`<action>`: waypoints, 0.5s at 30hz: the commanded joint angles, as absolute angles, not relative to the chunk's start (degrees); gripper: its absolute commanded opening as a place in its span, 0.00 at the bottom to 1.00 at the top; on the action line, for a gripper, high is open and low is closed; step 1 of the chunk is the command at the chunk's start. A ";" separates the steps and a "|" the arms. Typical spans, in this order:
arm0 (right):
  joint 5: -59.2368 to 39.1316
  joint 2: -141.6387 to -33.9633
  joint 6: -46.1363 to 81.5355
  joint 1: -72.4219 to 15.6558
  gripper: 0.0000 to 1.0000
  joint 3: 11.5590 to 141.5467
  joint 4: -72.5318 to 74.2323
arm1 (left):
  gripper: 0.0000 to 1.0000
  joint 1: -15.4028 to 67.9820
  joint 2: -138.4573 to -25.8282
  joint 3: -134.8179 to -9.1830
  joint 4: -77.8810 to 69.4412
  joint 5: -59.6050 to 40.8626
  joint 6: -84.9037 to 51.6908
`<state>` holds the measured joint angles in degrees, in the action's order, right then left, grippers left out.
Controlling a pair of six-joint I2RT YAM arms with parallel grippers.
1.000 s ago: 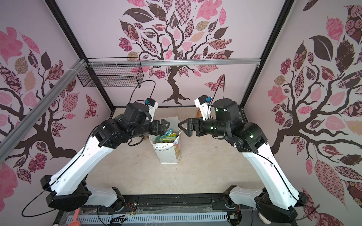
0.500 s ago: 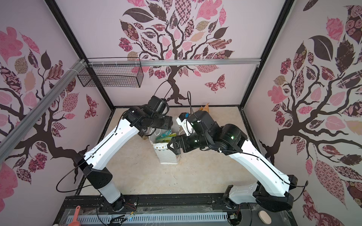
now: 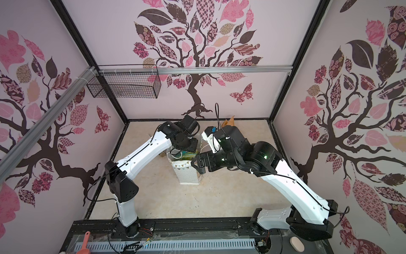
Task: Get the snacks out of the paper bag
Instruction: 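Lower the left gripper into the bag while the right gripper moves toward the bag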
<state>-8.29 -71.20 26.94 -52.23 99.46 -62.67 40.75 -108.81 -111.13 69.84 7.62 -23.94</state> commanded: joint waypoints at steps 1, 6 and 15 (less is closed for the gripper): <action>-7.08 -68.37 26.35 -52.42 1.00 98.23 -61.65 | 0.62 40.44 -108.76 -107.46 67.81 8.05 -24.54; -6.16 -66.23 25.06 -52.39 1.00 95.89 -59.09 | 0.62 40.48 -108.62 -103.11 62.56 7.52 -25.54; -2.88 -65.92 20.81 -52.38 1.00 95.09 -57.79 | 0.64 40.43 -109.34 -96.16 56.12 5.72 -26.76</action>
